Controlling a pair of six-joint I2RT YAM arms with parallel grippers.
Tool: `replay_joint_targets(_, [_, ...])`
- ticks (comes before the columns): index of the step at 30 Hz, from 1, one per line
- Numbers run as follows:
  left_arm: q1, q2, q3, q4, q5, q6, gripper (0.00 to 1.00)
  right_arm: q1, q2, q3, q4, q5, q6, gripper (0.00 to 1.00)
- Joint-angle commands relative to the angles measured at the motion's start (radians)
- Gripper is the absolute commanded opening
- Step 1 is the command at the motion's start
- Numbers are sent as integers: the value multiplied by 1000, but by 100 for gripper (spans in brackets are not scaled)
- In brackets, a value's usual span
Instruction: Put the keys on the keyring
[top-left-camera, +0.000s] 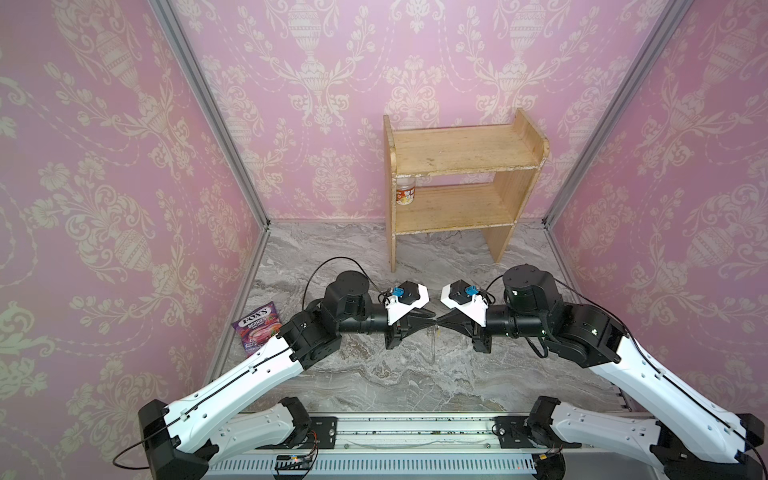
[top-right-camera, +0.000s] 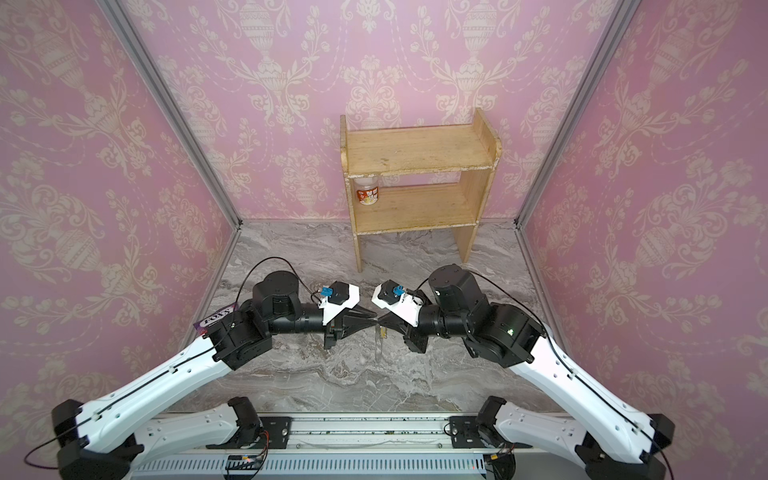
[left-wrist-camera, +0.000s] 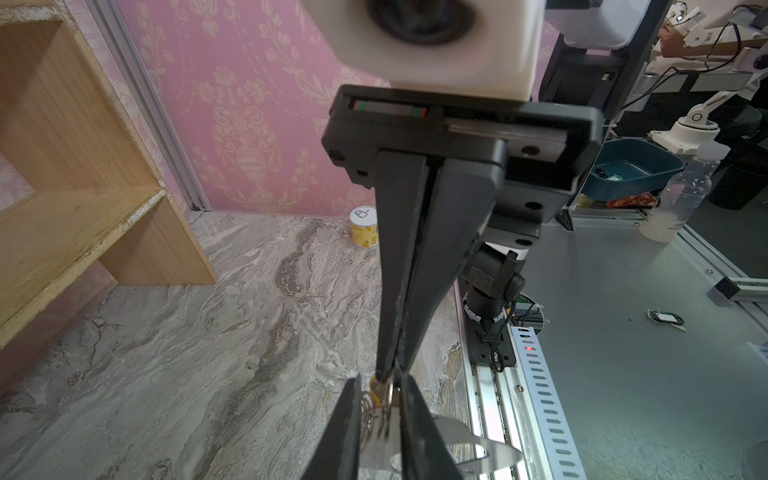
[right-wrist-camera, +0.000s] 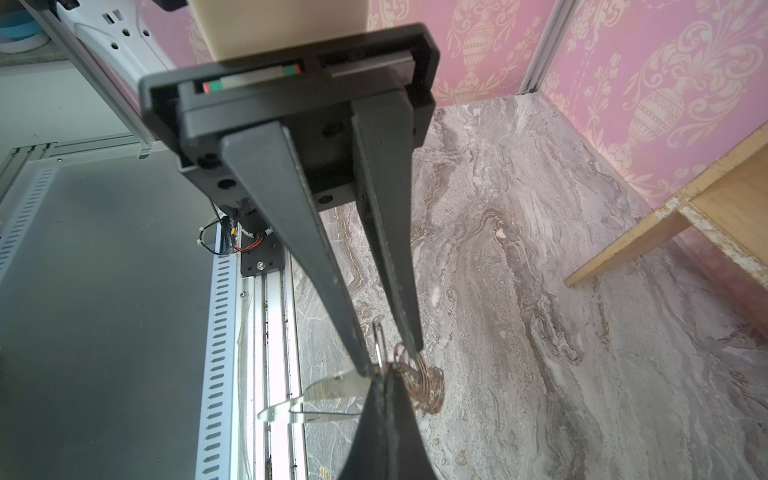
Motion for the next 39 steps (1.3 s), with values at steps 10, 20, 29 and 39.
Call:
replay_joint_targets(10, [-7, -17, 1, 13, -3, -7, 1, 7, -8, 12, 44, -25, 10, 0])
replay_joint_targets(20, [-11, -48, -29, 91, -14, -23, 0, 3, -18, 5, 33, 13, 16, 22])
replay_joint_targets(29, [-11, -53, -32, 130, -23, -32, 0, -16, -38, -17, 43, 10, 39, 27])
replay_joint_targets(39, [-11, -47, -41, 215, -19, -81, 0, -23, -48, -30, 76, -12, 51, 0])
